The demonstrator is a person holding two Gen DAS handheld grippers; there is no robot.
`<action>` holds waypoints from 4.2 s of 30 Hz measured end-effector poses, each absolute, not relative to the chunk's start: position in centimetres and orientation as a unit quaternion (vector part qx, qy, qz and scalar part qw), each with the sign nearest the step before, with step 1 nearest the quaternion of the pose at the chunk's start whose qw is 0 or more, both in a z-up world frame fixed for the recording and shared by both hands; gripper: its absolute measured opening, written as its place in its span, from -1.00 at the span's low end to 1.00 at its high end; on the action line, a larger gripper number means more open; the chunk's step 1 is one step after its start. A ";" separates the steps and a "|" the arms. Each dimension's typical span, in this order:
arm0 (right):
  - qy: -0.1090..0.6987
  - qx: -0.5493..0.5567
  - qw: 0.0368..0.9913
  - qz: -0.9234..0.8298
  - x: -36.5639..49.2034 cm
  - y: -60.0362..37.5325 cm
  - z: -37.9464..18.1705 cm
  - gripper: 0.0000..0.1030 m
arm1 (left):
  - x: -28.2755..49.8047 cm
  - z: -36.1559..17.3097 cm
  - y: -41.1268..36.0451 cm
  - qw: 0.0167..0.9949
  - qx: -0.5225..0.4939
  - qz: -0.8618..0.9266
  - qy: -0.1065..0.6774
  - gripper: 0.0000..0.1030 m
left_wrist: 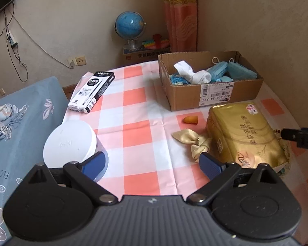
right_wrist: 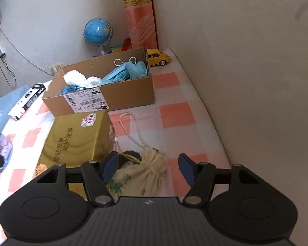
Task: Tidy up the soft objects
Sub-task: 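Move the right gripper to the cream drawstring bag and grasp it, then lower the left gripper to the beige cloth bow and grasp it while the right gripper holds the bag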
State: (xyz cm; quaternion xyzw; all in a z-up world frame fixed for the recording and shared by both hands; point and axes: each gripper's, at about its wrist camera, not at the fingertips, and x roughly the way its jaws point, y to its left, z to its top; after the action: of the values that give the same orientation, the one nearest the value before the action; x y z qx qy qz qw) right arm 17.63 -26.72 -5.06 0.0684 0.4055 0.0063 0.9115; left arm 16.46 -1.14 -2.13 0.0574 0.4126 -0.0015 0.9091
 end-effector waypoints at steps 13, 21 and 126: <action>0.454 0.010 0.891 -0.018 18.1 -26.2 -7.6 0.35 | 16.2 -2.4 -0.8 0.907 0.056 -0.004 0.416 0.89; 0.468 0.008 0.884 0.002 14.2 -26.1 -7.7 0.35 | 15.2 -1.9 -1.3 0.909 0.066 -0.014 0.411 0.89; 0.486 -0.015 0.873 0.033 11.8 -23.9 -7.8 0.18 | 21.7 -8.9 -1.5 0.896 0.054 -0.116 0.426 0.27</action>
State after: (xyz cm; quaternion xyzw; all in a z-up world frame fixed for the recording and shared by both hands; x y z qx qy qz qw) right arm 11.75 -23.92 -7.79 -0.0149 0.4856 0.0335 0.8734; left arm 21.73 -1.46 -8.92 0.0543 0.4259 -0.1158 0.8957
